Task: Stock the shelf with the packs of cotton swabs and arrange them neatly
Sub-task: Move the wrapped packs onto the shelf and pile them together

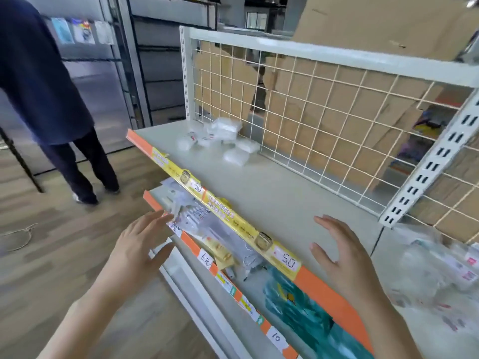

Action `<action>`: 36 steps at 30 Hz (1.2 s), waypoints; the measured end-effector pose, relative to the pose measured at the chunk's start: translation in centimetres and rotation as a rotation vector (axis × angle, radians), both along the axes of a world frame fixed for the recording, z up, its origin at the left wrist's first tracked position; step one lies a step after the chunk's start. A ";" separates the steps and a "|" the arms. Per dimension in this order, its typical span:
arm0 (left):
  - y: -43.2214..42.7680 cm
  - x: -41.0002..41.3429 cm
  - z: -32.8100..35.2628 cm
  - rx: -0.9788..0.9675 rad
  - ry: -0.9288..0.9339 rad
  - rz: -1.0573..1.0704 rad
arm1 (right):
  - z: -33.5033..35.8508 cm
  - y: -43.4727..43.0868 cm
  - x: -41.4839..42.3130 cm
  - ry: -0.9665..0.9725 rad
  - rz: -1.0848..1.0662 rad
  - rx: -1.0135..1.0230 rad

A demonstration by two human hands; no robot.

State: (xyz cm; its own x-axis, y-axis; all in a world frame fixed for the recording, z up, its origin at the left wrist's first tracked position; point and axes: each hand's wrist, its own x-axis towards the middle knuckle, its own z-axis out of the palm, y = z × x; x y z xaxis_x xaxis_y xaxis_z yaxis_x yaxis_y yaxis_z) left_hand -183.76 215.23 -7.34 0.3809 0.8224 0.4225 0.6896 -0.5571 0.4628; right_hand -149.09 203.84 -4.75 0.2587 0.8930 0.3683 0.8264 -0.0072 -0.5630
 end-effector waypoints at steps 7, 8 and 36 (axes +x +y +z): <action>7.8 -2.6 0.2 -0.020 -0.003 0.090 | 0.5 10.9 -1.8 0.004 0.075 0.005; 9.2 -2.9 0.3 -0.018 0.010 0.093 | 0.6 12.4 -1.9 0.009 0.077 0.015; 41.5 2.4 -2.2 -0.164 0.100 -0.241 | -3.0 37.0 -6.4 0.060 -0.211 -0.332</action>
State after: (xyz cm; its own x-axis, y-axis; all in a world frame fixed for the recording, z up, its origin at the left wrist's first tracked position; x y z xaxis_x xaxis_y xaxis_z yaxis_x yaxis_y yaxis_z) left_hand -181.39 256.78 -9.50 0.6060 0.7576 0.2425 0.5932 -0.6335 0.4967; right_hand -155.50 240.86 -7.78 0.4616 0.8859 0.0469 0.7531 -0.3634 -0.5485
